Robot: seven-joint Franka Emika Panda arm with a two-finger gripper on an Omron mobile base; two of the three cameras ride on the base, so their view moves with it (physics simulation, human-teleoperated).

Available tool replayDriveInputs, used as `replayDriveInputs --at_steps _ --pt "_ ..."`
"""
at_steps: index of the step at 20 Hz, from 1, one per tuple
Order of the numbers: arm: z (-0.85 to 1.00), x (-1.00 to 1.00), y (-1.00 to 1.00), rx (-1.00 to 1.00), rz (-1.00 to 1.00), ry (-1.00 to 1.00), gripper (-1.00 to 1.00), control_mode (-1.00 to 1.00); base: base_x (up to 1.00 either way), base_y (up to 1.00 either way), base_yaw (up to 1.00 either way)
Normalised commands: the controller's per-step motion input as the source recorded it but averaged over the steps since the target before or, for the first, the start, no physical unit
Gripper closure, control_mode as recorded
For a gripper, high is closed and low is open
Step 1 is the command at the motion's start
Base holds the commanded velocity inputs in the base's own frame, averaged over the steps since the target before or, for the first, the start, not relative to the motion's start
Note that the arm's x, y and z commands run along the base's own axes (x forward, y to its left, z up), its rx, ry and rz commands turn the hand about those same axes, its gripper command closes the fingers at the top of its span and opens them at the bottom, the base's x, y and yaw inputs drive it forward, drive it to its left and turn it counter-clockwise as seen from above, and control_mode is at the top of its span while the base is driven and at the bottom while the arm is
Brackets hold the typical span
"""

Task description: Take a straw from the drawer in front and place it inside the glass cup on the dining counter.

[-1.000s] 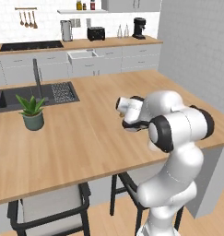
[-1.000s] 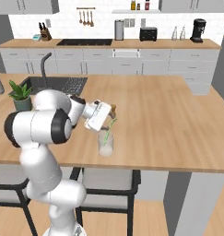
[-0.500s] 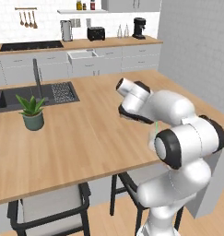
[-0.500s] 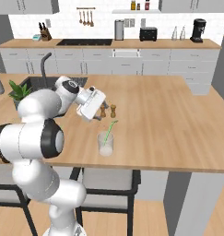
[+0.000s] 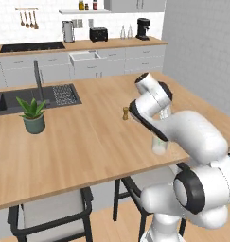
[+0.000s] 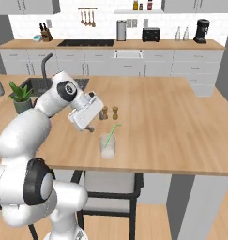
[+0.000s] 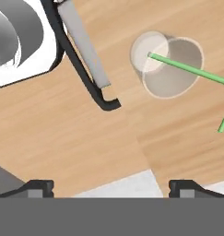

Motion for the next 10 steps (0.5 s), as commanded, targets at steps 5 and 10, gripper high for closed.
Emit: replayDriveInputs --at_steps 5,10 --pt "0.00 -1.00 0.00 0.24 0.00 0.00 -1.00 -1.00 0.00 0.00 0.00" --pt "0.00 -0.89 0.02 0.21 0.00 0.00 -1.00 -1.00 0.00 0.00 0.00"
